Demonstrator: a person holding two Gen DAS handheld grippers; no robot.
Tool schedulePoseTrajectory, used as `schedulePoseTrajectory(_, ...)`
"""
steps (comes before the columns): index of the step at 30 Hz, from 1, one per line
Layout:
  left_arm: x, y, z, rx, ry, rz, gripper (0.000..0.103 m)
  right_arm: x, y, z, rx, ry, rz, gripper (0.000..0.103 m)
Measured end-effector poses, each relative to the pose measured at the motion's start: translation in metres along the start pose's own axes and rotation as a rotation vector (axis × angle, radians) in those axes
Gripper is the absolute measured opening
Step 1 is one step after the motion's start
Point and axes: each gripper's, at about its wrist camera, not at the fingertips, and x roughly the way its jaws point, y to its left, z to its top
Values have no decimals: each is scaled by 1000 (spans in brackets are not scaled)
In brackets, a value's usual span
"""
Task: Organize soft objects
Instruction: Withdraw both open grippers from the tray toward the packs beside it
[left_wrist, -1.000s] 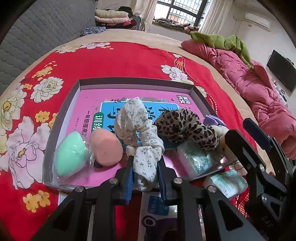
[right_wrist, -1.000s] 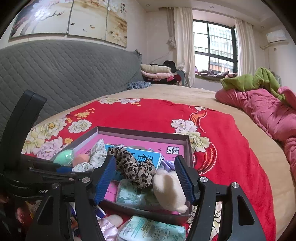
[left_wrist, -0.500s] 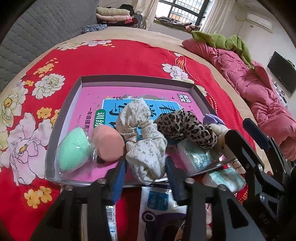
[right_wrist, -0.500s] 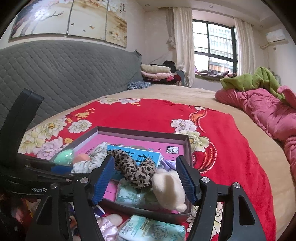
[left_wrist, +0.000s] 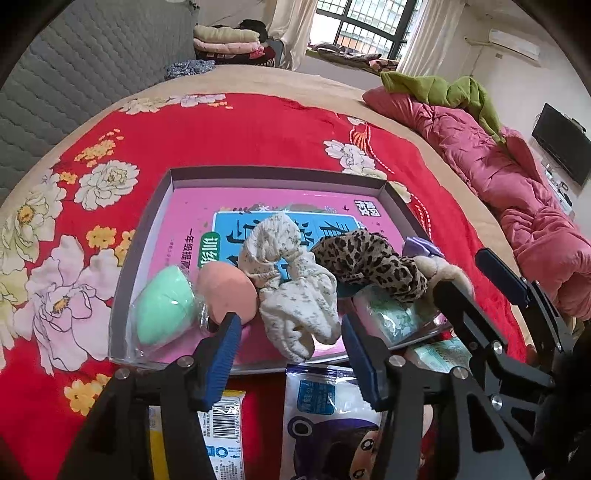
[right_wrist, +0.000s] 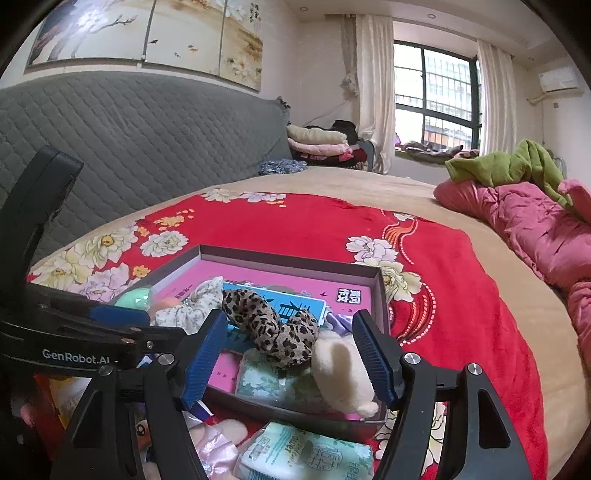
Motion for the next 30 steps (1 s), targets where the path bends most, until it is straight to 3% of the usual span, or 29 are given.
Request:
schedulePoseTrajectory(15, -23, -2, 0, 1, -43, 1, 58, -22, -1, 3, 1, -50, -25, 74)
schedulePoseTrajectory(19, -29, -2, 0, 3, -51, -2, 67, -27, 0, 2, 1, -45, -33, 75)
schedulePoseTrajectory(30, -45, 1, -4, -2, -69, -7, 68, -42, 2, 3, 7, -48, -51, 75)
